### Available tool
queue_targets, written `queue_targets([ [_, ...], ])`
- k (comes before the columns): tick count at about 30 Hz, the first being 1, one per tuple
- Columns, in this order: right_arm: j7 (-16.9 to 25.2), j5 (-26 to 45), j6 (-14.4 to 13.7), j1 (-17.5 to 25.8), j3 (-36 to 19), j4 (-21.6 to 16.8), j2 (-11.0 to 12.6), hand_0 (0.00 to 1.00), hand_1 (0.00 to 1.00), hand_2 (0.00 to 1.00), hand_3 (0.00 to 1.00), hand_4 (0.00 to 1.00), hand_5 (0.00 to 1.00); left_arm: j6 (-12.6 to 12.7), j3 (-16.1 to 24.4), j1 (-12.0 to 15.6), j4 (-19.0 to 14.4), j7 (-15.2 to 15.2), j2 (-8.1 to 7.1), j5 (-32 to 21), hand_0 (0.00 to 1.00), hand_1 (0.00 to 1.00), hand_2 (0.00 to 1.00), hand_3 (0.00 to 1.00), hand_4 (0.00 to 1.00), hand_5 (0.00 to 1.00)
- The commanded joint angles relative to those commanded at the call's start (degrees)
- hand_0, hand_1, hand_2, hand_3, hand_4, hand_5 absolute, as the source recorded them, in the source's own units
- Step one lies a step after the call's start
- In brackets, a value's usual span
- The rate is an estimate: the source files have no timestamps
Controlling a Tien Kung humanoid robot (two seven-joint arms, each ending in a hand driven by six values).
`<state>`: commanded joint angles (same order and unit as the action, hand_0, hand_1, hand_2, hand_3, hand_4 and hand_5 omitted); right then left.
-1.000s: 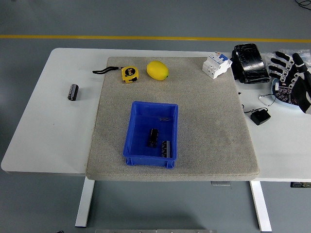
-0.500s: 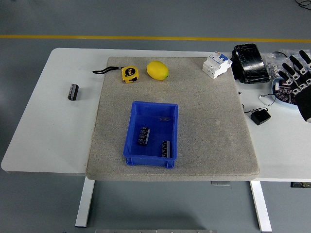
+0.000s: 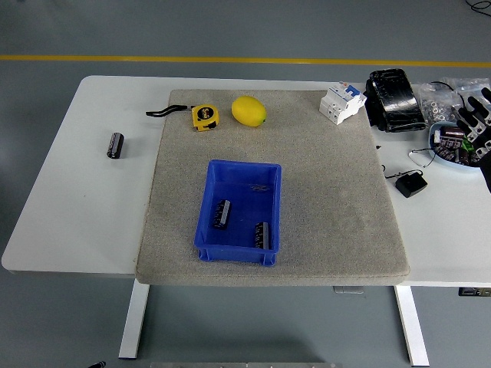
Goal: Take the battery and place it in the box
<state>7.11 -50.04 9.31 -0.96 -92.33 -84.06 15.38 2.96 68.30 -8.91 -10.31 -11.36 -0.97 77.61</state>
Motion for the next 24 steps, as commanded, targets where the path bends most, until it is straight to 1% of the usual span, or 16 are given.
queue_targets([
  [1, 0.21, -0.64, -0.25, 0.01, 0.07, 0.3, -0.09, 0.998, 0.955, 0.998, 0.998, 0.998, 0.998, -0.03, -0.18, -0.01, 0.0, 0.17, 0.04, 0.16, 0.734, 0.759, 0.86, 0.813, 0.778, 0.806],
  [3, 0.72, -1.54, -0.96, -0.12, 0.3, 1.12, -0.44, 0.998, 0.955, 0.998, 0.998, 0.998, 0.998, -0.5, -2.37, -0.11, 0.0, 0.71, -0.17, -0.34, 0.736, 0.75, 0.855, 0.811, 0.778, 0.807],
  [6, 1.44, -2.95, -1.57, -0.41, 0.06, 1.79, -1.03, 0.998, 0.955, 0.998, 0.998, 0.998, 0.998, -0.87, -3.75, 0.04, 0.0, 1.33, -0.51, -0.03, 0.736, 0.75, 0.855, 0.811, 0.778, 0.807],
  [12, 2.33, -5.05, -2.19, -0.02, -1.23, 1.68, -2.15, 0.998, 0.954, 0.995, 0.998, 0.998, 0.998, -0.09, -4.12, 1.05, 0.0, 2.41, -0.59, -0.52, 0.736, 0.752, 0.857, 0.809, 0.779, 0.802],
  [15, 2.2, -4.75, -2.33, 0.2, -1.82, 1.72, -2.61, 0.998, 0.948, 0.991, 0.998, 0.998, 0.998, 0.39, -5.9, 1.25, 0.0, 2.95, -0.55, -2.16, 0.734, 0.755, 0.865, 0.814, 0.777, 0.798],
  [17, 1.84, -4.53, -2.25, 0.1, -2.13, 1.83, -2.92, 0.998, 0.948, 0.991, 0.998, 0.998, 0.998, 0.49, -5.88, 1.28, 0.0, 2.98, -0.6, -2.1, 0.734, 0.755, 0.865, 0.814, 0.777, 0.798],
  [20, 1.19, -3.91, -2.05, 0.04, -2.19, 1.98, -3.01, 0.998, 0.948, 0.991, 0.998, 0.998, 0.998, 0.37, -4.31, 1.13, 0.0, 2.59, -0.71, -0.02, 0.734, 0.755, 0.865, 0.814, 0.777, 0.798],
  [21, 0.97, -3.42, -1.99, 0.12, -2.12, 2.02, -2.92, 0.998, 0.936, 0.964, 0.998, 0.998, 0.998, 0.3, -4.22, 1.05, 0.0, 2.49, -0.8, 0.31, 0.731, 0.753, 0.863, 0.813, 0.778, 0.799],
  [24, 1.12, -2.79, -2.69, 0.34, -1.97, 2.11, -2.72, 0.998, 0.936, 0.964, 0.998, 0.998, 0.998, 0.14, -5.46, 0.96, 0.0, 2.58, -1.04, -0.54, 0.731, 0.753, 0.863, 0.813, 0.778, 0.799],
])
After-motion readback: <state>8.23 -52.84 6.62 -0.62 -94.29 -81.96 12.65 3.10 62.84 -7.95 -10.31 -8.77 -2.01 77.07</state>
